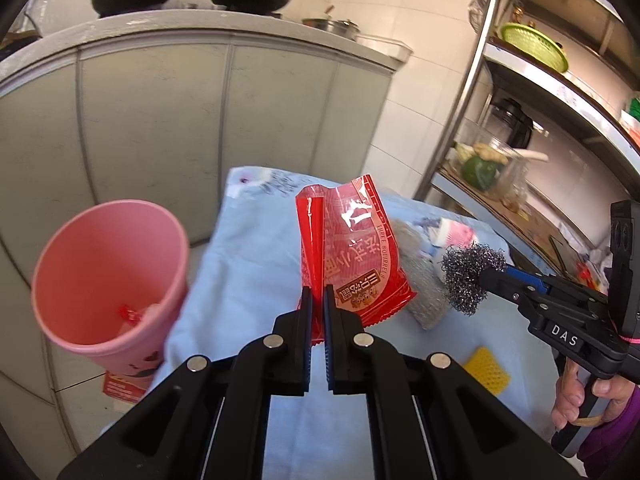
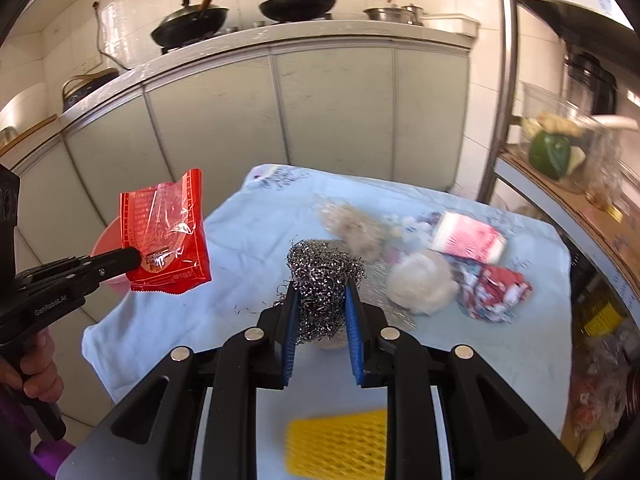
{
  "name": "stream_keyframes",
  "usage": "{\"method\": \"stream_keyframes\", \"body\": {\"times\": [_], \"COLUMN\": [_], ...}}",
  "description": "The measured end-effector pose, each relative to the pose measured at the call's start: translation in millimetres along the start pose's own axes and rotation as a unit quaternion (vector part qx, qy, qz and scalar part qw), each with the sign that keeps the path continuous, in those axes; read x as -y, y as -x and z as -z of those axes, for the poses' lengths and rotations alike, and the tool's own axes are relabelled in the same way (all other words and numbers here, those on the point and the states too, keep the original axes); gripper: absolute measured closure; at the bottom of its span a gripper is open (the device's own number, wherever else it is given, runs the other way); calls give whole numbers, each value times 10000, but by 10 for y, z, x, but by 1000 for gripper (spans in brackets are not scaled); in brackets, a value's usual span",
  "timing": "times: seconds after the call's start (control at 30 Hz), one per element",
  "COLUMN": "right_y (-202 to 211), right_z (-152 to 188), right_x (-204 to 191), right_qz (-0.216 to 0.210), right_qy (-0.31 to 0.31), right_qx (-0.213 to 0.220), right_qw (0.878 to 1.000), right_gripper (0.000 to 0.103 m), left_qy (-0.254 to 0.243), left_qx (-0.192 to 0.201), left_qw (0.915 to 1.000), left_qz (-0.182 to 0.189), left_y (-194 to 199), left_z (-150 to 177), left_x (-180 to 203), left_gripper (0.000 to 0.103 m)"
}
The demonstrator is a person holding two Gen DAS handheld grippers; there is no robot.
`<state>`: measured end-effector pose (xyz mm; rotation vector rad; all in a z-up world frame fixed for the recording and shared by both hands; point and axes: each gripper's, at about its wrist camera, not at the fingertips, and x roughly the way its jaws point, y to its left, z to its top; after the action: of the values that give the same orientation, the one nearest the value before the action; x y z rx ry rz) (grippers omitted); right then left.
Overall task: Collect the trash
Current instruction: 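Drop the red bag from the left tool into the bin while the right drops steel wool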
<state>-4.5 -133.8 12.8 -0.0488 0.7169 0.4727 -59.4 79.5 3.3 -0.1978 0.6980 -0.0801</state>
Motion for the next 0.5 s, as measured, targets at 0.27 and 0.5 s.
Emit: {"method": "stream_keyframes", "body": {"times": [0.27,0.5], "right_y": [-246,-474], "right_z": [-277,-472], "right_x": [-557,-1169], "right_qz": [-567,-1012], "right_qy": [405,897], "right_qx": [64,89], "right_qw": [9976,9908], "right_gripper": [81,81], "left_qy": [328,622], "left_qx": [307,532], "left_qw": [9969,9874], "left_qz": [-644,-1352], "left_y": [270,436], "left_z": [-49,-67], "left_x": [-455,-899], "left_gripper": [99,99]}}
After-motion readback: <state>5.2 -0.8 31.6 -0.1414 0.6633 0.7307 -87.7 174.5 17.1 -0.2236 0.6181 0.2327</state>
